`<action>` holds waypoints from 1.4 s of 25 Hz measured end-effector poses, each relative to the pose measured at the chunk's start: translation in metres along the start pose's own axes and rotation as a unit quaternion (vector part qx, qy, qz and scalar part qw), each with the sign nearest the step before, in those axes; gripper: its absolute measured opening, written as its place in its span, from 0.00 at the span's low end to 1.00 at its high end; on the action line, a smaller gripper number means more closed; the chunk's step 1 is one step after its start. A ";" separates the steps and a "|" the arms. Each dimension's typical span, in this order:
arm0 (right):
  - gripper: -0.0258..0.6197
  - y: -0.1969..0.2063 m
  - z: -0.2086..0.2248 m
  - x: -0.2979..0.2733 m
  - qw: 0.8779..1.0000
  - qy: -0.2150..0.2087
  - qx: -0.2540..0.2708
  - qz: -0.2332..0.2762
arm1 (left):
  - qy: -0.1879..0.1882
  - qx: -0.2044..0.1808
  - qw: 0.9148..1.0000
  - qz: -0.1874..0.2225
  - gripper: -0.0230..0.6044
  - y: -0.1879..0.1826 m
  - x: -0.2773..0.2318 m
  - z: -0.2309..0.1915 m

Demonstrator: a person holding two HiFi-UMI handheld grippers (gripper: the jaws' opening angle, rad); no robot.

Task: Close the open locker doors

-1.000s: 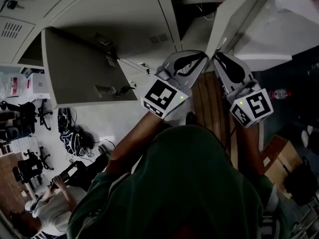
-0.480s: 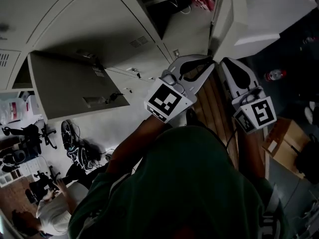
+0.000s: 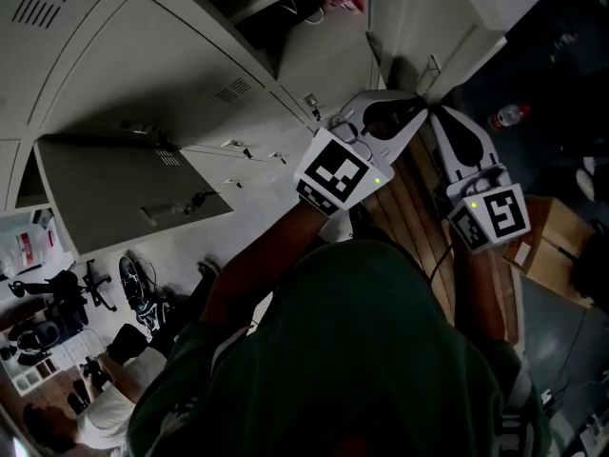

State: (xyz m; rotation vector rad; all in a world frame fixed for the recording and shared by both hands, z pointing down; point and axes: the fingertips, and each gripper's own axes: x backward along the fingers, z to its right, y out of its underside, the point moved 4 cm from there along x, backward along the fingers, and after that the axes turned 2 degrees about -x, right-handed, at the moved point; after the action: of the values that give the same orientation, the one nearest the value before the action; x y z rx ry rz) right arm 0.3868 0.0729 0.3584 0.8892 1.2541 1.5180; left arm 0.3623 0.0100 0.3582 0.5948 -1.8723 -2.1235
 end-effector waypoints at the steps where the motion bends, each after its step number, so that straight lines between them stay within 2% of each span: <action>1: 0.07 -0.001 0.004 0.002 1.000 0.006 0.000 0.001 | 0.005 -0.002 1.000 0.000 0.07 -0.001 -0.005 0.001; 7: 0.07 -0.007 0.019 0.015 1.000 0.021 0.006 0.008 | 0.030 -0.001 1.000 -0.001 0.07 -0.005 -0.030 0.004; 12: 0.07 -0.009 0.023 0.019 0.999 0.032 0.004 0.006 | 0.030 -0.005 1.000 -0.005 0.07 -0.006 -0.037 0.004; 17: 0.07 -0.015 0.007 0.013 1.000 0.001 0.006 0.009 | 0.010 -0.005 1.000 -0.004 0.07 -0.011 -0.018 -0.001; 22: 0.07 -0.022 -0.022 -0.010 0.998 -0.053 0.018 0.013 | -0.036 -0.004 0.999 -0.004 0.07 -0.014 0.025 -0.018; 26: 0.07 -0.025 -0.053 -0.035 0.994 -0.102 0.019 0.016 | -0.087 0.001 0.996 -0.008 0.07 -0.013 0.076 -0.033; 31: 0.07 -0.014 -0.086 -0.065 0.987 -0.152 0.043 -0.006 | -0.173 0.003 0.985 -0.009 0.07 -0.012 0.150 -0.047; 35: 0.07 -0.009 -0.121 -0.087 0.980 -0.192 0.051 -0.015 | -0.227 -0.006 0.974 -0.005 0.07 -0.018 0.205 -0.045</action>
State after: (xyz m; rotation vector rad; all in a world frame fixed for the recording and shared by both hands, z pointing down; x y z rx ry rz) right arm 0.3011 -0.0458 0.3269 1.1608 1.0618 1.1937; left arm 0.2027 -0.1182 0.3080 0.1142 -2.0741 -2.4309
